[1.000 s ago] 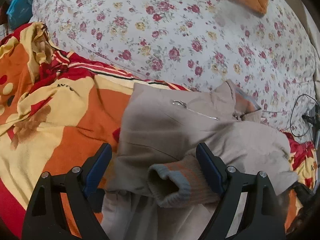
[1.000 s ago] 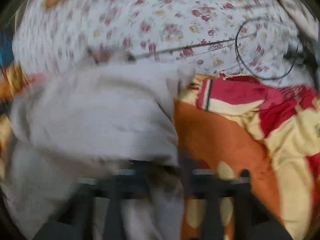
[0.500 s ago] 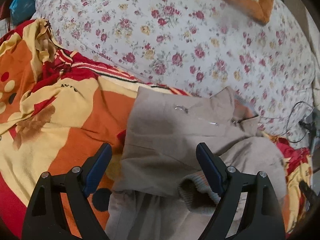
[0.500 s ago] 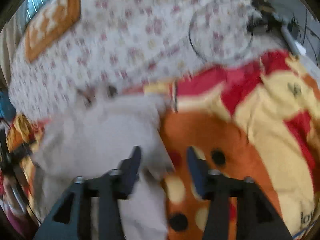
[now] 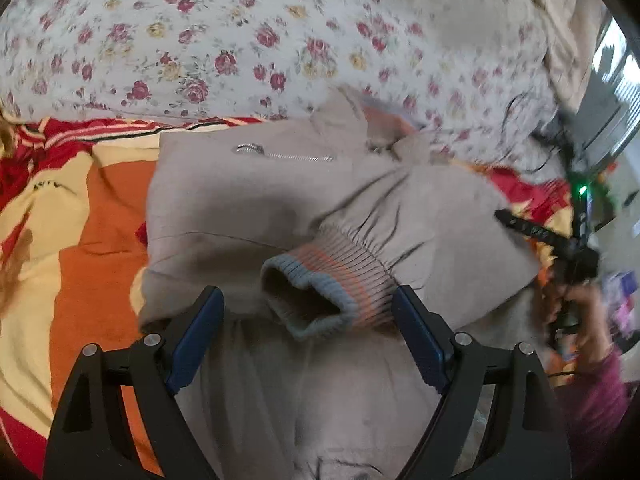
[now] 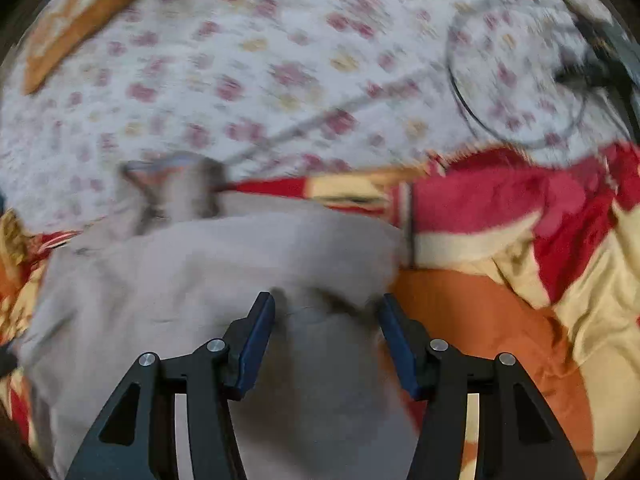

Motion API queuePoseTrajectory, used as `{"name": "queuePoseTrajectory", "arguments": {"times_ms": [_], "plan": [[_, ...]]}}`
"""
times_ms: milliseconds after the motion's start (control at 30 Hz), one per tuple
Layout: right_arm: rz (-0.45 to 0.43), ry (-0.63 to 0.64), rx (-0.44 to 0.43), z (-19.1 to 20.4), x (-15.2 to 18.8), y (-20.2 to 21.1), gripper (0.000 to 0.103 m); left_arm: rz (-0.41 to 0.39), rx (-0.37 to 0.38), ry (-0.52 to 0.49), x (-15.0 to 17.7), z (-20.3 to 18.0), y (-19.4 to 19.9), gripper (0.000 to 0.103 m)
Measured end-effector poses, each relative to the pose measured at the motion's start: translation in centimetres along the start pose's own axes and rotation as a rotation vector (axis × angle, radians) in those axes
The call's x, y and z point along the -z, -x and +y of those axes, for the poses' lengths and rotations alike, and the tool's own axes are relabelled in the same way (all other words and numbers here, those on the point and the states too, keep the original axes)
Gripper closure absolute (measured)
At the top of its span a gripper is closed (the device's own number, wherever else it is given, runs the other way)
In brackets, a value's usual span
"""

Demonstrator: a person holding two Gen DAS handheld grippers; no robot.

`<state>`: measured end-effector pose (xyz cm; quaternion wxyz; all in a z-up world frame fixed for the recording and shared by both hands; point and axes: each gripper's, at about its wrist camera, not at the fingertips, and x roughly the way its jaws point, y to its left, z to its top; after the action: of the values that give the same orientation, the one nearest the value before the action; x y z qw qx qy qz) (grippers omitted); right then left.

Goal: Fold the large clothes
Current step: 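Grasp the ribbed cuff with the left gripper while the right gripper flattens the fold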

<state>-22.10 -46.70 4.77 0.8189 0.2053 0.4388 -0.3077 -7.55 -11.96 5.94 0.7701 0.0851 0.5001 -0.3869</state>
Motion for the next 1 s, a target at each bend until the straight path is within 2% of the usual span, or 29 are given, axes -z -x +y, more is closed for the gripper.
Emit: {"name": "queuePoseTrajectory", "arguments": {"times_ms": [67, 133, 167, 233, 267, 333, 400, 433, 500, 600, 667, 700, 767, 800, 833, 900, 933, 1000], "plan": [[0.036, -0.049, -0.071, -1.3, 0.5, -0.9, 0.047, -0.008, -0.036, 0.011, -0.2, 0.0, -1.0, 0.018], [0.028, -0.111, -0.112, -2.4, 1.1, -0.5, 0.047, -0.033, -0.014, 0.07, -0.7, 0.6, -1.2, 0.052], [0.016, -0.129, -0.119, -2.8, 1.1, 0.1, 0.047, -0.02, 0.001, 0.096, -1.0, 1.0, -1.3, 0.076], [-0.041, -0.16, -0.111, -4.0, 1.0, 2.0, 0.046, -0.03, 0.0, 0.117, -1.7, 1.4, -0.8, 0.083], [-0.064, -0.172, -0.104, -4.4, 1.0, 2.6, 0.043, -0.046, -0.003, 0.1, -1.9, 1.3, -0.3, 0.092], [-0.104, -0.2, -0.081, -5.2, 0.7, 3.7, 0.04, -0.084, -0.018, 0.075, -2.6, 1.1, 1.0, 0.094], [-0.108, -0.206, -0.056, -5.5, 0.3, 3.7, 0.038, -0.122, -0.017, 0.059, -3.0, 1.0, 1.8, 0.094], [-0.097, -0.186, -0.063, -5.0, 0.1, 3.4, 0.039, -0.136, -0.04, 0.043, -3.3, 1.0, 1.9, 0.094], [-0.078, -0.149, -0.067, -3.9, 0.2, 2.3, 0.04, -0.14, -0.071, 0.04, -3.6, 1.3, 1.4, 0.095], [-0.059, -0.098, -0.056, -1.9, 0.0, 0.8, 0.041, -0.129, -0.071, 0.092, -4.1, 3.0, 0.9, 0.095], [-0.054, -0.059, -0.038, -0.7, -0.4, -0.4, 0.042, -0.112, -0.124, 0.115, -4.2, 3.8, 0.2, 0.096], [-0.048, -0.042, -0.013, -0.3, -0.6, -1.1, 0.043, -0.103, -0.164, 0.124, -4.2, 4.4, -0.4, 0.103], [-0.007, -0.014, 0.083, 0.0, -1.1, -4.0, 0.045, -0.078, -0.259, 0.151, -3.9, 5.7, -1.8, 0.103], [0.018, -0.033, 0.129, -0.5, -1.1, -5.1, 0.05, -0.055, -0.246, 0.185, -3.6, 6.6, -2.2, 0.103], [0.048, -0.089, 0.136, -1.7, -1.0, -5.7, 0.051, -0.043, -0.21, 0.217, -3.6, 7.1, -2.4, 0.103], [0.023, -0.172, 0.071, -2.8, -0.6, -4.3, 0.05, -0.055, -0.151, 0.263, -3.6, 7.7, -1.7, 0.101], [-0.007, -0.165, 0.059, -2.6, -0.4, -2.8, 0.05, -0.073, -0.149, 0.252, -3.7, 7.4, -1.1, 0.099], [-0.036, -0.094, 0.073, -1.4, 0.0, -0.1, 0.05, -0.103, -0.166, 0.217, -3.8, 6.4, 0.1, 0.082]]}}
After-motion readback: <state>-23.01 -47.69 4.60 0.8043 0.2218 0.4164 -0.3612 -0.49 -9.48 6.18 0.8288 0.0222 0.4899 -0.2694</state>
